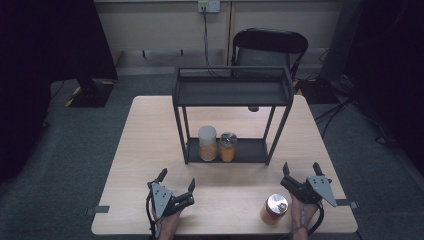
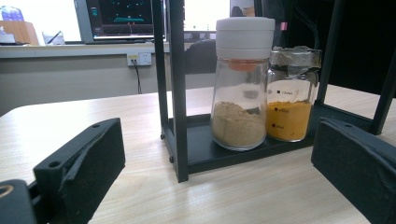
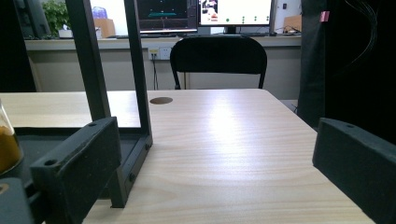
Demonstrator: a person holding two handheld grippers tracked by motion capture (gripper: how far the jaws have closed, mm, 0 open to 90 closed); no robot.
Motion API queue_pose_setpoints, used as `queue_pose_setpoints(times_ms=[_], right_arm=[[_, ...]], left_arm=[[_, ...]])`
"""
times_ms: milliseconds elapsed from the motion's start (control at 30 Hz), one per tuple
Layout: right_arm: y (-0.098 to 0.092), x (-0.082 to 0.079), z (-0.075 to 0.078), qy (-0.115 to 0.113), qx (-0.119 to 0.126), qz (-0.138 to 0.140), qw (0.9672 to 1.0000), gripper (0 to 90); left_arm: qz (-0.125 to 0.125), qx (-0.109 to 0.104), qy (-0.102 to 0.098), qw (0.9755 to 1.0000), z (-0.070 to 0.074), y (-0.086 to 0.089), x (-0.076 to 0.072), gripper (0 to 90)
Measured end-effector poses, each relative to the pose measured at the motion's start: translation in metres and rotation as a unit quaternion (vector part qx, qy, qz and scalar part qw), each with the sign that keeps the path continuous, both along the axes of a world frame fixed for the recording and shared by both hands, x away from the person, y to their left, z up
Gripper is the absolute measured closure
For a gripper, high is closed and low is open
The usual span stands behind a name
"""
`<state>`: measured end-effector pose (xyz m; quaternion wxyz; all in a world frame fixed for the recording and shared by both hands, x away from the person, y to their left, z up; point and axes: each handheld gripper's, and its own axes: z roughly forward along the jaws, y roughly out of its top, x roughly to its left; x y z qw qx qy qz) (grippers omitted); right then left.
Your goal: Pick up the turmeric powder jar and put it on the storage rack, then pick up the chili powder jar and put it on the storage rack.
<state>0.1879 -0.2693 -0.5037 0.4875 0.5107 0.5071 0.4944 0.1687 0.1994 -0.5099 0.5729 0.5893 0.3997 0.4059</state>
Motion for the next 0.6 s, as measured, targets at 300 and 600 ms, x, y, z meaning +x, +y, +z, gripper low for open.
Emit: queue_pose_setpoints(times_ms=[300, 600], right_arm=[[0.0003, -0.0005, 0.0000, -0.003, 0.002, 0.000, 1.0000, 0.3], [-0.0014, -0.0035, 0.0059, -0.012, 0.008, -0.001, 0.9999, 0.3]], left_arm=[[0.001, -0.001, 0.000, 1.0000, -0.0001, -0.0002, -0.0002, 2.2], [0.001, -0.001, -0.001, 1.0000, -0.0005, -0.0001, -0.0004, 2.2]])
